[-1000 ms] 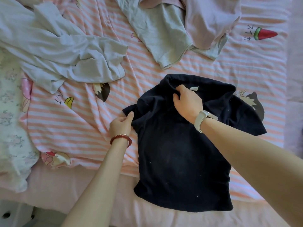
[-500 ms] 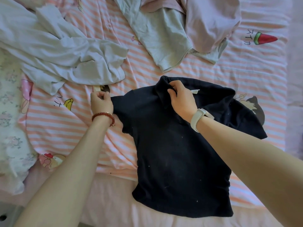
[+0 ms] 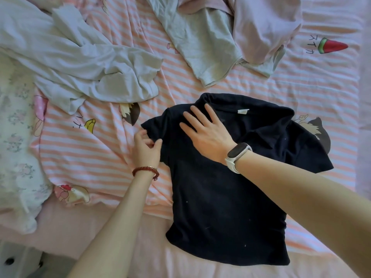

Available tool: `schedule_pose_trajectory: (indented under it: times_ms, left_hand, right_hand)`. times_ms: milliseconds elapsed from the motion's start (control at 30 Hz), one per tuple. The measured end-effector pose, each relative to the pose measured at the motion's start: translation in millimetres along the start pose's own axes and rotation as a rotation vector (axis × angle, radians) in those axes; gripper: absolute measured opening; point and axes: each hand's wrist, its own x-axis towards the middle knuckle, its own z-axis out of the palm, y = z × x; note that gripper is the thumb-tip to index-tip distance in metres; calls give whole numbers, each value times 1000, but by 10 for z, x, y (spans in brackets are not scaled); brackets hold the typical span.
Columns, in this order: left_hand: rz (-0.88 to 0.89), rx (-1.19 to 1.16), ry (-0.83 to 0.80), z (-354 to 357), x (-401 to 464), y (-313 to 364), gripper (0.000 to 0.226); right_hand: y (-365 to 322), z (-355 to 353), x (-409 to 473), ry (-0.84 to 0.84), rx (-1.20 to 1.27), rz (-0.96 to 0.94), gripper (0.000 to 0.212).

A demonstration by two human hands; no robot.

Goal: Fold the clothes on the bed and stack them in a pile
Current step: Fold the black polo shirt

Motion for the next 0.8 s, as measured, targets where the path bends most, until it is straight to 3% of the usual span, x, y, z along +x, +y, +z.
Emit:
schedule_pose_trajectory:
  times_ms: [67,167,233,300,400,567,667,800]
  left_hand:
    - [-17,-44,66,2,43,17,37]
    - [-4,9,182,-56,139,96,32]
    - [39,80,206,-78,155,166,34]
    - [148,140,203,-48,88,253,38]
    - [406,270,119,90,-189,405,39]
    - [836,441,-145,587,-675,626,25]
    - [881,421,-288,909,-806,823,22]
    - [923,503,-332,1368,-799,1114,30]
  right_hand:
    - [43,72,-25,-197,75,132,55]
    - [179,108,-14,-281,144,206,57]
    - [211,39,0,-251,241,167,56]
    - [181,-75,-61,-118,385,180,53]
    - [172,-186,-385,152,561,317,45]
    - [614,-94,-1074,264,556,636,38]
    - [950,-24,-1433,315,616,943,36]
    - [1174,136,-1891,152,648,1140,39]
